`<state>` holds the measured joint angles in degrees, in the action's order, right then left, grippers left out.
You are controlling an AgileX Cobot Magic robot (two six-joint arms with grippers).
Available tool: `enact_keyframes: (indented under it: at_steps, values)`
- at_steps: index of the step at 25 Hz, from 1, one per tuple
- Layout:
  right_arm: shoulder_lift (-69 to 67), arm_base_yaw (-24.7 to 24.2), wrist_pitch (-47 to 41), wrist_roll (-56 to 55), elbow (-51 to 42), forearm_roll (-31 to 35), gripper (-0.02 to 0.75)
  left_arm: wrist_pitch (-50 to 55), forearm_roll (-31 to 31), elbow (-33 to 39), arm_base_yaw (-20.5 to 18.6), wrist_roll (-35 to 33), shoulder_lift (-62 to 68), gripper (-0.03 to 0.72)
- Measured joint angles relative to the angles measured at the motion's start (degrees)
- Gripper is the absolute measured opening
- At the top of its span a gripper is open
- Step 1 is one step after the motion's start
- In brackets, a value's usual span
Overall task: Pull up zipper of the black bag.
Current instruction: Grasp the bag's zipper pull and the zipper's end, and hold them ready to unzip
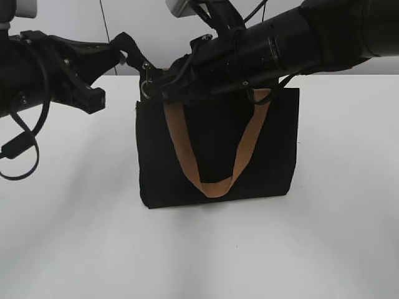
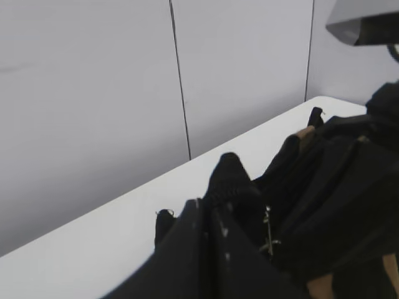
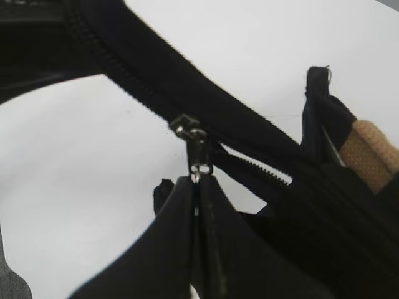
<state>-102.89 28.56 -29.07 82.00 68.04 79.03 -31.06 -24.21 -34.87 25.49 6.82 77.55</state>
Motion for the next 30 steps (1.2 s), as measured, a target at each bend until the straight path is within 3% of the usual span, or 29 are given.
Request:
enact_keyframes:
  at_steps: [19,30]
  values:
    - [2.03,0.0,-0.05,-0.2,0.0,-0.38,-0.001,14.31,0.11,0.0,-0.06,0.0,0.0,-0.011]
    - [2.03,0.0,-0.84,-8.94,0.0,-10.49,-0.001,19.36,0.96,0.0,-2.84,0.0,0.0,-0.011]
